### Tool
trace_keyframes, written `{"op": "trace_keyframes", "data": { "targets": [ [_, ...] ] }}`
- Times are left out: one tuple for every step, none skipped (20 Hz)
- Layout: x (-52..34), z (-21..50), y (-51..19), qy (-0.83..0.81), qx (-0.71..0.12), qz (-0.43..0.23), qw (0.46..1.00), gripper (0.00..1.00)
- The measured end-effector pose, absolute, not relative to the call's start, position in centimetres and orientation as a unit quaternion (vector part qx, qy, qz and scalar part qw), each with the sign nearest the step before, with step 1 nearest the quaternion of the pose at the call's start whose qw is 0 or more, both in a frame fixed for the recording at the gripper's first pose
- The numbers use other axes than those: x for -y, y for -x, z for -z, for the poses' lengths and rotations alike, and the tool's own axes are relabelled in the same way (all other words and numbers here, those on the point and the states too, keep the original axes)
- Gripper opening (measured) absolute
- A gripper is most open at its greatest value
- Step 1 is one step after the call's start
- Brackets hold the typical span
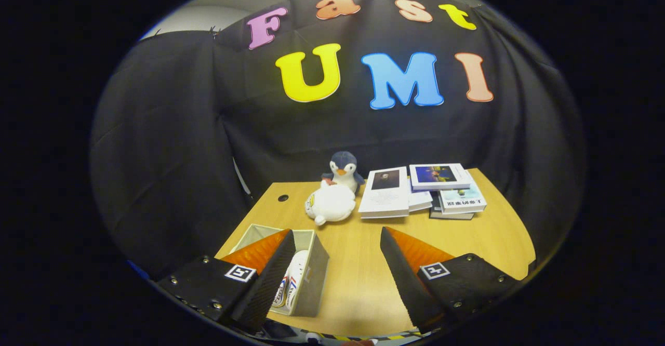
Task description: Open the storage box then place both shoes into the box .Put the left shoe in first, then the right shoe, with the right side of both shoes facing outward in a uniform manner.
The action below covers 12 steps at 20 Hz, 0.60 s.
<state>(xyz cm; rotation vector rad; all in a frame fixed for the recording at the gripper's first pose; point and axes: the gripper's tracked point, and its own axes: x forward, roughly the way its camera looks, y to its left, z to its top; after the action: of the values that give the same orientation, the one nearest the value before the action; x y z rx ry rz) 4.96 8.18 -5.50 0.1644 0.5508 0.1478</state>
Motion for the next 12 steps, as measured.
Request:
{"op": "trace_keyframes", "data": {
  "targets": [
    [-7.2,5.1,-4.8,-0.078,-0.259,-0.067,0.96,0.99],
    [-6.4,4.6,-4.6,-0.079,-0.247,-0.062,0.964,0.99],
    [-5.4,4.2,-4.5,-0.08,-0.236,-0.057,0.967,0.99],
    [-4.6,3.7,-4.3,-0.079,-0.225,-0.053,0.97,0.99],
    [-3.6,3.2,-4.1,-0.076,-0.213,-0.048,0.973,0.99],
    [-2.7,2.8,-4.0,-0.071,-0.204,-0.042,0.975,0.99],
    [-1.6,2.5,-3.7,-0.065,-0.195,-0.034,0.978,0.99],
    [-0.7,2.1,-3.5,-0.059,-0.183,-0.025,0.981,0.99],
    [0.2,1.7,-3.4,-0.055,-0.171,-0.018,0.984,0.99],
    [1.0,1.1,-3.2,-0.051,-0.157,-0.011,0.986,0.99],
    [1.9,0.7,-3.0,-0.047,-0.143,-0.003,0.989,0.99],
    [2.8,0.3,-2.8,-0.041,-0.131,0.007,0.991,0.99]
  ]
}}
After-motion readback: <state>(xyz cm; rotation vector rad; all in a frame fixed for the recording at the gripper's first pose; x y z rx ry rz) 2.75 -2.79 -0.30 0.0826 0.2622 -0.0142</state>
